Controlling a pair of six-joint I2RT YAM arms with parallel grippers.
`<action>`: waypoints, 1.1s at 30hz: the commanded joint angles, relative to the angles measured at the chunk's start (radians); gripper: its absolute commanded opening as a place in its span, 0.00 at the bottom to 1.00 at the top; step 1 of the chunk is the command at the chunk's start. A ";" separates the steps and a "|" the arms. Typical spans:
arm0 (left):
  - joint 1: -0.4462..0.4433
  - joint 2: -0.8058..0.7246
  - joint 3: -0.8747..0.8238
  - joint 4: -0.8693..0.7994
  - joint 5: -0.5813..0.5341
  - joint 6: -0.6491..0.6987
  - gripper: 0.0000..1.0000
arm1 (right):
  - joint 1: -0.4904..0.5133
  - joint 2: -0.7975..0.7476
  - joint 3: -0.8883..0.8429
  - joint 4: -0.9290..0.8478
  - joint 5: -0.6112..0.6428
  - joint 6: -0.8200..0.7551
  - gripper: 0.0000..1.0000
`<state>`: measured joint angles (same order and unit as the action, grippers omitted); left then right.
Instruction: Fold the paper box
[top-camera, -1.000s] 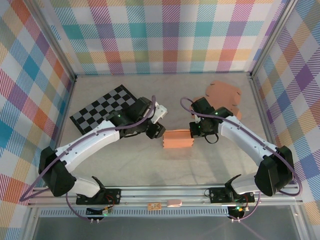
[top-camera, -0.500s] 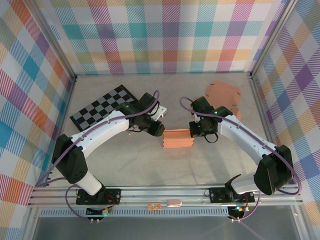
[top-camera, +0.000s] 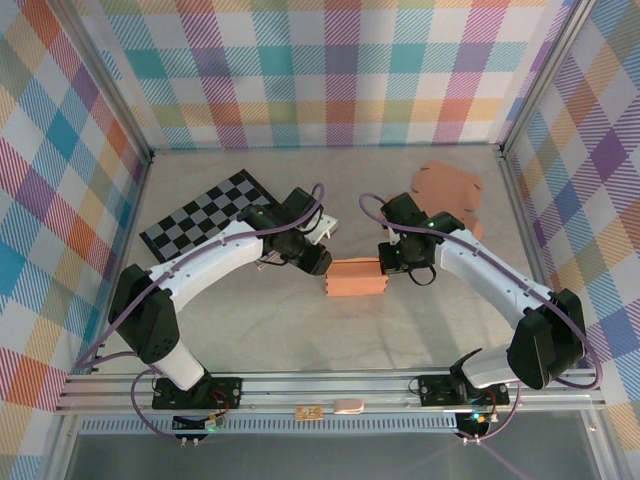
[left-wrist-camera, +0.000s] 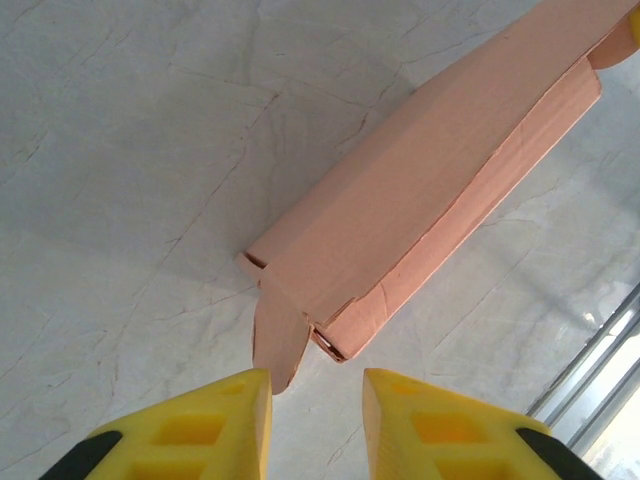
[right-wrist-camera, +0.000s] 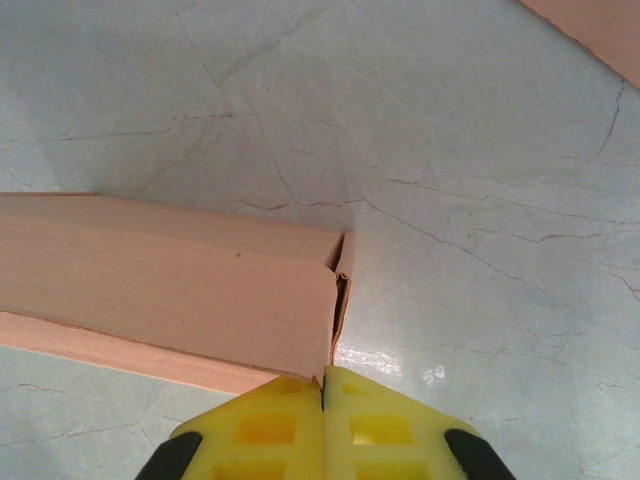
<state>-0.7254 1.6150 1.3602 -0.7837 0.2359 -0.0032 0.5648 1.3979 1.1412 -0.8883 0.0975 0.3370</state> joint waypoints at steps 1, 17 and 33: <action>-0.017 0.016 0.016 -0.006 -0.016 0.018 0.28 | 0.008 0.010 0.022 -0.036 0.005 0.020 0.02; -0.063 0.034 0.027 -0.016 -0.097 -0.047 0.09 | 0.009 0.010 0.028 -0.040 0.015 0.027 0.02; -0.064 0.041 0.030 -0.021 -0.063 -0.319 0.01 | 0.015 0.015 0.022 -0.035 0.029 0.058 0.02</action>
<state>-0.7822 1.6440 1.3605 -0.7845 0.1486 -0.2485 0.5709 1.3983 1.1465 -0.9016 0.1131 0.3748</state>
